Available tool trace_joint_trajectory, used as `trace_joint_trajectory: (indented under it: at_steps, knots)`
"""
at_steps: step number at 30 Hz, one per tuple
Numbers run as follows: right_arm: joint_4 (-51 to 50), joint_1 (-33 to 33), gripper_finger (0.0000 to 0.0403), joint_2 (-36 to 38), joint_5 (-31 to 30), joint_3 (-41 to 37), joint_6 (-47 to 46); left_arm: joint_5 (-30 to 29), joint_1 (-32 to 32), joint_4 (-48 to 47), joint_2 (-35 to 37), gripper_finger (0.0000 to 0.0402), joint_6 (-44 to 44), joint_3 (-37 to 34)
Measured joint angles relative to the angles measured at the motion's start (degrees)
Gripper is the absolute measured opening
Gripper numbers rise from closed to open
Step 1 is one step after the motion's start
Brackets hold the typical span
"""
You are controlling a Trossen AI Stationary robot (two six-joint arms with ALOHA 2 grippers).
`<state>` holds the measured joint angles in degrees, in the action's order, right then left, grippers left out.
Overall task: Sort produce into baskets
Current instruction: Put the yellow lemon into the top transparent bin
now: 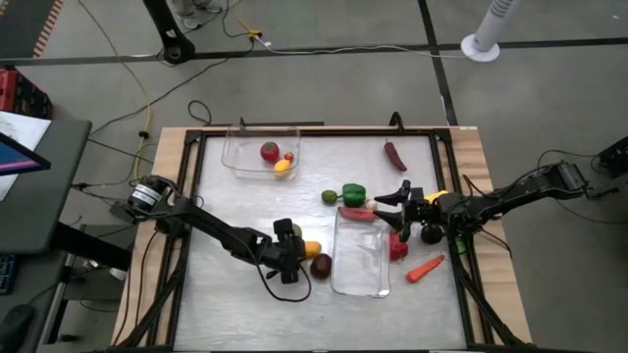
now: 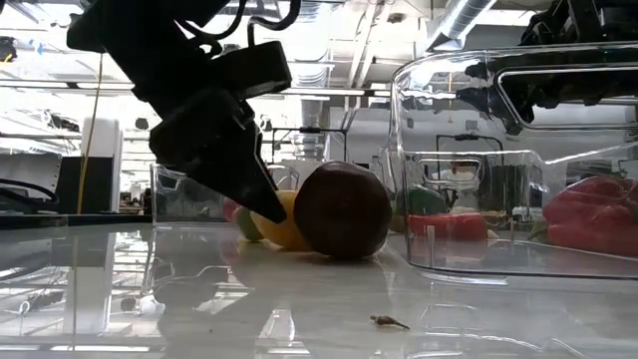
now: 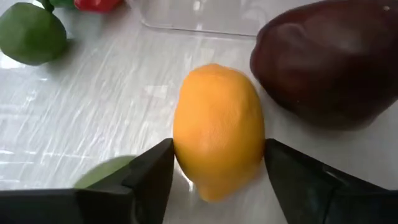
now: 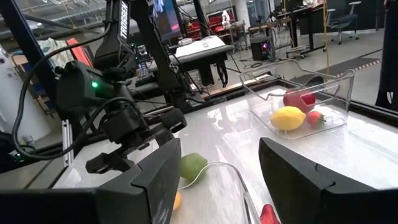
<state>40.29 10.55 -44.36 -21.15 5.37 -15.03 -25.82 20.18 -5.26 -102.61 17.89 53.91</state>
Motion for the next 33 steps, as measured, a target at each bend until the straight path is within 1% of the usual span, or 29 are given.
trace_joint_trajectory:
  at_steps: [6, 8, 11, 14, 16, 18, 20, 22, 24, 29, 33]
  knots:
    - [0.02, 0.00, 0.0244, 0.00, 0.00, 0.00, -0.07, 0.04, -0.32, 2.03, -0.02, 0.0164, -0.02, 0.00]
    - [0.00, 0.00, 0.0244, 0.00, 0.00, 0.00, -0.11, -0.01, -0.71, 2.43, 0.00, 0.0155, -0.03, 0.00]
    - [-0.01, -0.01, 0.0244, 0.00, 0.01, 0.00, -0.11, -1.13, -1.69, 1.34, 0.81, 0.0154, -1.80, -0.02]
    - [0.00, -0.02, 0.0244, 0.00, 0.02, 0.00, -0.09, -5.01, -3.13, 0.34, 5.09, 0.0158, -4.38, -0.02]
    - [0.00, -0.02, 0.0244, 0.00, 0.02, 0.00, -0.09, -9.13, -4.47, -1.69, 9.12, 0.0158, -5.97, -0.02]
    - [-0.02, -0.02, 0.0244, 0.00, 0.02, 0.00, -0.09, -14.59, -6.17, -5.76, 13.62, 0.0159, -7.16, 0.00]
    - [-0.03, -0.02, 0.0244, 0.00, 0.02, 0.00, -0.09, -19.67, -8.54, -9.79, 18.35, 0.0159, -7.64, 0.00]
    - [-0.11, -0.01, 0.0244, 0.00, 0.02, 0.00, -0.08, -21.95, -11.78, -13.37, 22.47, 0.0159, -7.83, 0.00]
    - [-0.17, -0.02, 0.0244, 0.00, 0.02, 0.00, -0.07, -22.07, -15.57, -15.65, 25.64, 0.0159, -9.04, -0.20]
    - [-0.20, -0.02, 0.0244, 0.00, 0.02, 0.00, -0.04, -20.95, -26.44, -16.75, 31.08, 0.0166, -10.81, -4.39]
    - [-0.23, -0.02, 0.0244, 0.00, 0.02, 0.00, 0.04, -17.65, -34.38, -17.10, 32.15, 0.0204, -12.96, -6.56]
